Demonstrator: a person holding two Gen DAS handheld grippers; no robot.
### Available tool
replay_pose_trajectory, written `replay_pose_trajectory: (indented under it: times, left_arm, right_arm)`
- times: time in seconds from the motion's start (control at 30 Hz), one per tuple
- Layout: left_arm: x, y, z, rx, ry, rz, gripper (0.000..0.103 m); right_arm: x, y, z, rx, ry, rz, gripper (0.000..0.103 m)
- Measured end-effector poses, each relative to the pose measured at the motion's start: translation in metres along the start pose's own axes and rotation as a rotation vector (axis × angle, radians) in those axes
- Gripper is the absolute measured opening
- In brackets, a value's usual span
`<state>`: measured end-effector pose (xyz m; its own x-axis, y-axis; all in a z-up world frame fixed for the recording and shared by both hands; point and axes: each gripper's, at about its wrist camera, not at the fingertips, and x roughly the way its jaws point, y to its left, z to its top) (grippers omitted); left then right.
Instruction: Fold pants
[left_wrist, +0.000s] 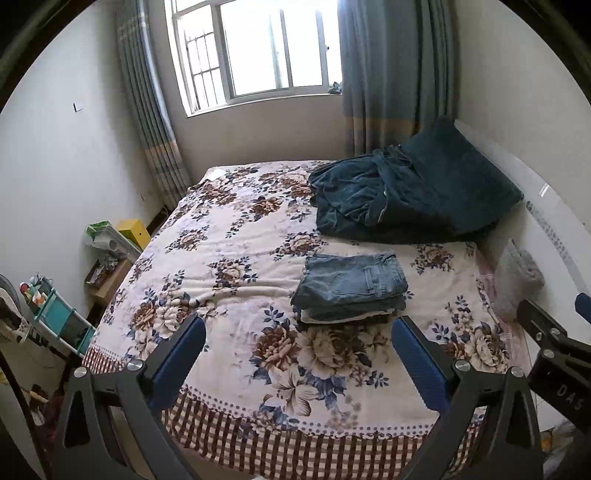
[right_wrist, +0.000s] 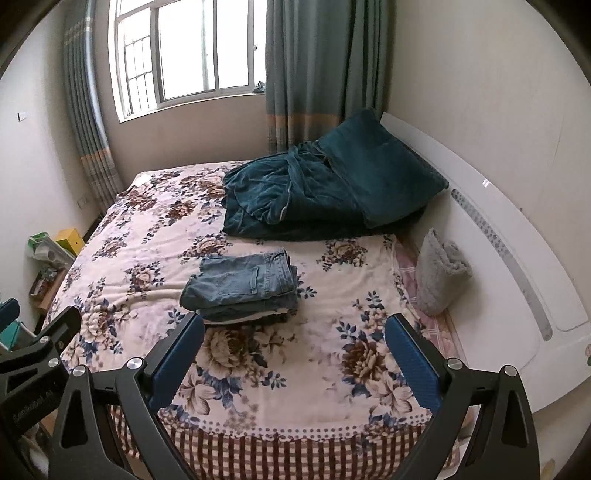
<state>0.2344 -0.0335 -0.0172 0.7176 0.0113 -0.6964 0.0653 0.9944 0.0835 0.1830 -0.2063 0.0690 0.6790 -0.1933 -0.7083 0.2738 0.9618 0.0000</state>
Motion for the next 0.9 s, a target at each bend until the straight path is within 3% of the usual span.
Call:
replay_pose_trajectory:
  times: [0.9]
  left_arm:
    - [0.0018, -0.0014, 0.0003, -0.005, -0.021, 0.021, 0.103]
  right_arm:
    - [-0.0028, 0.0024, -0.0054, 0.002, 0.014, 0.024, 0.100]
